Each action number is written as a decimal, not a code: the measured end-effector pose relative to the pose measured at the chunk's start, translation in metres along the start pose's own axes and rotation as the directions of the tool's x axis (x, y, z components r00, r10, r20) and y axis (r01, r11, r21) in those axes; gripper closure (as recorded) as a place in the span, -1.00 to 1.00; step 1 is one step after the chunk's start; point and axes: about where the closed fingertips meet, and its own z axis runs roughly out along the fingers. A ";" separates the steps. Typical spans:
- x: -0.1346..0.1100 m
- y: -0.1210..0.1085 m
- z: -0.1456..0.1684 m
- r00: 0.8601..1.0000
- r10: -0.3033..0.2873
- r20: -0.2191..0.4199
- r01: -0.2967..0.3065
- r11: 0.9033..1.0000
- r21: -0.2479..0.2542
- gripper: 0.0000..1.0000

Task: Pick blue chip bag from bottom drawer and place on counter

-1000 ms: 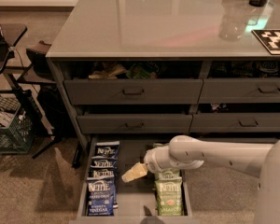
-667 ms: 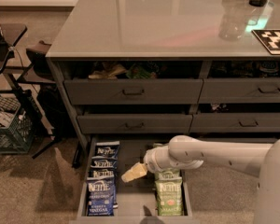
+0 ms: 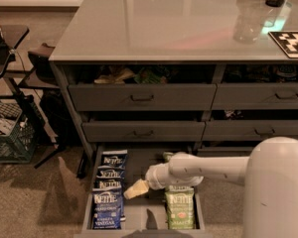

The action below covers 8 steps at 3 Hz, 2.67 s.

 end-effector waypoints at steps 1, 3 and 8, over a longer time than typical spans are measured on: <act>0.021 -0.004 0.049 1.000 -0.003 0.002 0.003 1.000 -0.009 -1.00; 0.054 0.009 0.131 1.000 -0.027 -0.015 0.025 0.993 -0.113 -1.00; 0.084 0.043 0.219 0.990 -0.021 -0.138 -0.031 0.931 -0.364 -0.65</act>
Offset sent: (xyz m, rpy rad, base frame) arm -0.0165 0.0595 -0.1467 0.0429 0.0350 0.0340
